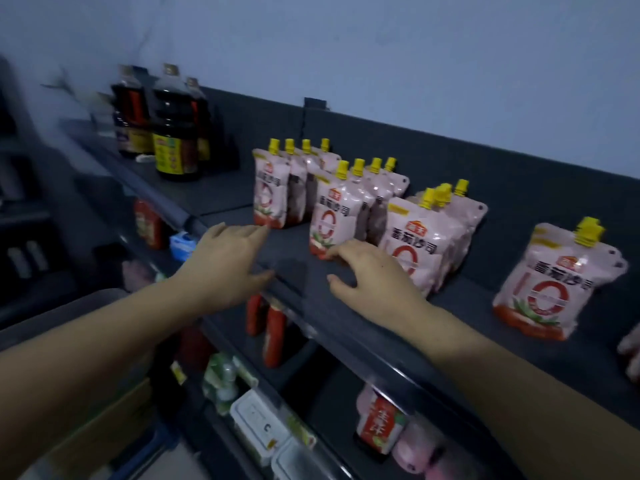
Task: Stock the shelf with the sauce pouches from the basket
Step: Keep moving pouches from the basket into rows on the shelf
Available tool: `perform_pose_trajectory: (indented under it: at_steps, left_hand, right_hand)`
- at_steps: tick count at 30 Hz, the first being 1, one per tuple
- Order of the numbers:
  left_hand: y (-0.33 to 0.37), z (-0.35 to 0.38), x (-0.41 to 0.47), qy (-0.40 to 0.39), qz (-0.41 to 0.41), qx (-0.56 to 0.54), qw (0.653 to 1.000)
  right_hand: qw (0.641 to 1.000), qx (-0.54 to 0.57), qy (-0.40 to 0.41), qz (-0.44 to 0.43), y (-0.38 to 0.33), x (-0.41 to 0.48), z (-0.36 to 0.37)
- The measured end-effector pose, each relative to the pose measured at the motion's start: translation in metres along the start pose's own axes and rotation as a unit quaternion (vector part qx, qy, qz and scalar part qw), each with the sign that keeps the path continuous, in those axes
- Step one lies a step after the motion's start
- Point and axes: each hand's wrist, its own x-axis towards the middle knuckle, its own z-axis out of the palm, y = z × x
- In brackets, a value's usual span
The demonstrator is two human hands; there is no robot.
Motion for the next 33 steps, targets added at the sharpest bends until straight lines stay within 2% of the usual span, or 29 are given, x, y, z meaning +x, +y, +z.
perform_pose_trajectory:
  at_steps: [8, 15, 22, 33]
  left_hand:
    - [-0.203, 0.002, -0.102, -0.103, -0.192, 0.056, 0.974]
    - [-0.314, 0.023, -0.171, -0.131, -0.306, 0.047, 0.942]
    - [-0.378, 0.075, -0.173, -0.120, -0.343, -0.011, 0.932]
    - [-0.477, 0.171, -0.113, -0.187, -0.421, -0.041, 0.887]
  right_hand:
    - [0.988, -0.014, -0.116, -0.102, -0.131, 0.123, 0.100]
    - [0.975, 0.000, -0.171, -0.140, -0.213, 0.189, 0.198]
    - [0.951, -0.009, -0.225, -0.213, -0.238, 0.247, 0.292]
    - [0.901, -0.035, -0.337, -0.271, -0.235, 0.362, 0.441]
